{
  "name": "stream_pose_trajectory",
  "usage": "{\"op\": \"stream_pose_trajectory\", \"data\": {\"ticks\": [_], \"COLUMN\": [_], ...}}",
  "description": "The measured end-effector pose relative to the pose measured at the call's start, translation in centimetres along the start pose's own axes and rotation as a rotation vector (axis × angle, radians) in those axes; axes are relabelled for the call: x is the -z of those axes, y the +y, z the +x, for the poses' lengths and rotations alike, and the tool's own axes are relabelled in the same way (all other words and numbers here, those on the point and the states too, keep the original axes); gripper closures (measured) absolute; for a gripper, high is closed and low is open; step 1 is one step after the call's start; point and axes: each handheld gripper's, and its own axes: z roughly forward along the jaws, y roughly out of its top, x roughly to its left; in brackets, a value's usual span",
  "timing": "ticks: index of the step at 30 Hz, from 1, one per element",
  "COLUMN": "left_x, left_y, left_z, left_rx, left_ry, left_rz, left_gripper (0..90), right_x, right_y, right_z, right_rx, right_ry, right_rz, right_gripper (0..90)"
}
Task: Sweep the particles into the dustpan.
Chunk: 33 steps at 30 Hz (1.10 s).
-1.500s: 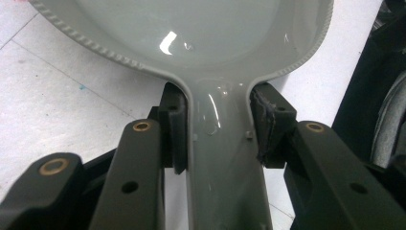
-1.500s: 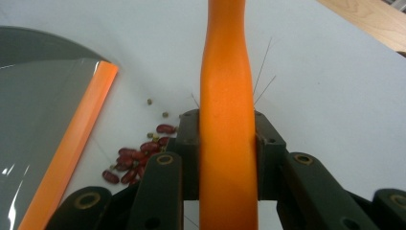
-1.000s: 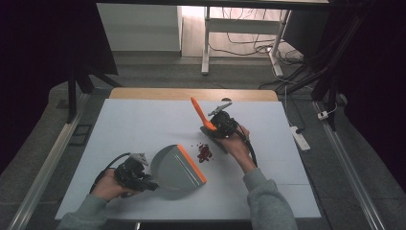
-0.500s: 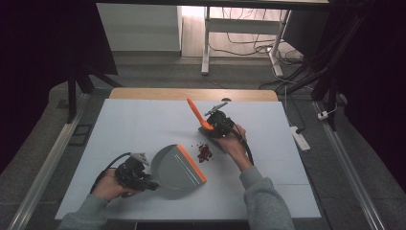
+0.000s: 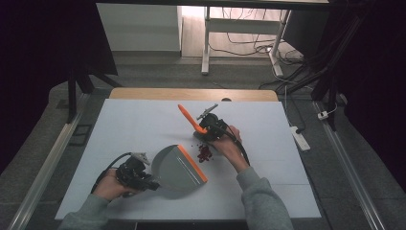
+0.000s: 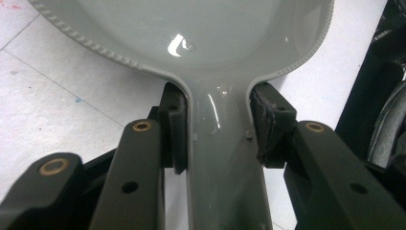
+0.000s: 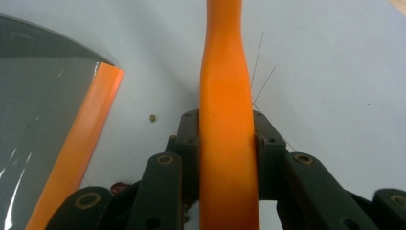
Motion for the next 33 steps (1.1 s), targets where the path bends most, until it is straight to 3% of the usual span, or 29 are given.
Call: {"op": "stream_pose_trajectory", "data": {"ticks": [14,20,33], "left_x": [-0.2,-0.2,-0.2], "left_y": [0.2,0.2,0.2], "left_z": [0.1,0.1,0.0], "left_rx": [0.012,0.013,0.012], "left_ry": [-0.011,-0.011,-0.011], "left_rz": [0.004,0.004,0.003], "left_gripper": [61.6,61.6,61.6], "right_x": [0.1,0.0,0.3], "right_y": [0.3,0.5,0.5], "right_z": [1.6,2.6,5.1], "right_rx": [0.037,0.058,0.091], "right_ry": [0.043,0.049,0.111], "right_rz": [0.007,0.009,-0.011], "right_gripper": [70.6,70.6,70.6]}}
